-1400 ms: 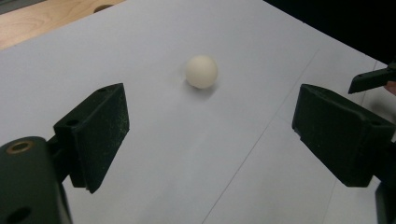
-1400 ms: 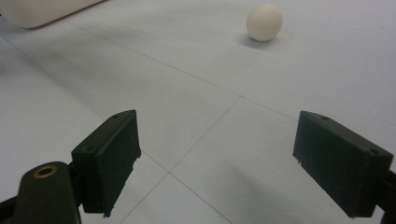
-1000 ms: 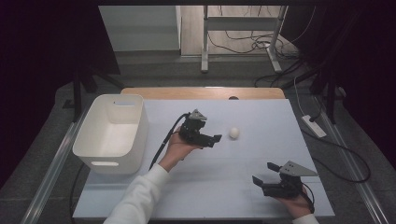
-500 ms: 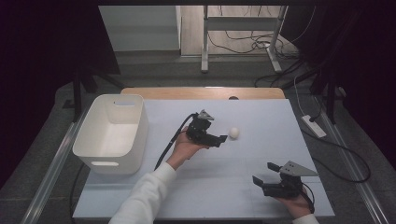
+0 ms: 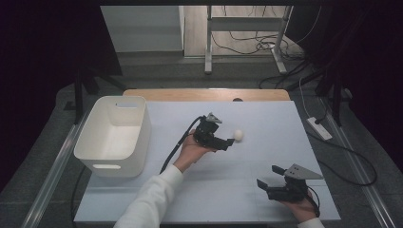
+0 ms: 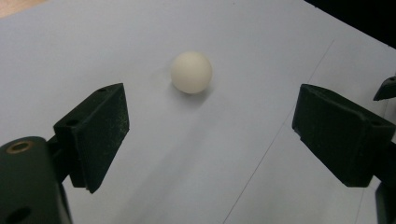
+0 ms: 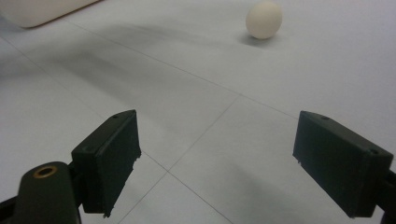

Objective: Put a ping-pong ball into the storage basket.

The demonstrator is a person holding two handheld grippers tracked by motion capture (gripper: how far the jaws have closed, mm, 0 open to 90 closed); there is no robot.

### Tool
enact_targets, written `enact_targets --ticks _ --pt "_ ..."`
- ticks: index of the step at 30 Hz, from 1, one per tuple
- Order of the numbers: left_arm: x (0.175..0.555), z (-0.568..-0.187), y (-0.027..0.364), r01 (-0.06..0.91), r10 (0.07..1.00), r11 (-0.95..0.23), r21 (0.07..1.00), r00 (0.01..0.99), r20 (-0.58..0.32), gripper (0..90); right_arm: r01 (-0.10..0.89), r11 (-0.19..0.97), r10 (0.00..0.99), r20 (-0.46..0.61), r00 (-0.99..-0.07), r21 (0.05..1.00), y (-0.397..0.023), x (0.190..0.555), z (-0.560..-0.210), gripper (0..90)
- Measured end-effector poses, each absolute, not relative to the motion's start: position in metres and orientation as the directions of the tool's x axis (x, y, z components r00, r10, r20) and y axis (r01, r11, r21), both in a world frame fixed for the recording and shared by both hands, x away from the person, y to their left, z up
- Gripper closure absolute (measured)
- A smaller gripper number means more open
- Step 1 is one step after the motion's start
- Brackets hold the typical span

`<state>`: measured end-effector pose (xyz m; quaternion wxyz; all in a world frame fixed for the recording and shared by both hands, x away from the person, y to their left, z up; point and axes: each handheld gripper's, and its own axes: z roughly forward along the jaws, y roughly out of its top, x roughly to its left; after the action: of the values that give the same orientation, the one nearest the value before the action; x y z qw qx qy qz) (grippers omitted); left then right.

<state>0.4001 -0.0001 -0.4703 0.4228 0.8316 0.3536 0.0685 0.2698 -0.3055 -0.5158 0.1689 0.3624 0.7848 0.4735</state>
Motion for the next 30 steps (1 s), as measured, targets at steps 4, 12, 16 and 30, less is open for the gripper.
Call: enact_targets --ticks 4,12,16,30 --pt "0.402 -0.473 -0.002 0.535 0.649 -0.392 0.748 0.737 -0.187 11.8 0.410 0.291 0.729 0.077 -0.680 0.864 -0.306 0.270 -0.516 14.4" --pt "0.406 -0.479 -0.008 0.535 0.658 -0.390 0.749 0.732 -0.180 11.9 0.411 0.292 0.728 0.079 -0.682 0.864 -0.305 0.270 -0.516 14.5" --pt "0.410 -0.482 -0.010 0.543 0.662 -0.386 0.746 0.726 -0.186 12.0 0.411 0.294 0.728 0.076 -0.681 0.863 -0.305 0.270 -0.517 14.4" --pt "0.415 -0.488 -0.018 0.544 0.669 -0.399 0.738 0.723 -0.172 12.0 0.410 0.294 0.727 0.076 -0.682 0.863 -0.305 0.271 -0.517 14.5"
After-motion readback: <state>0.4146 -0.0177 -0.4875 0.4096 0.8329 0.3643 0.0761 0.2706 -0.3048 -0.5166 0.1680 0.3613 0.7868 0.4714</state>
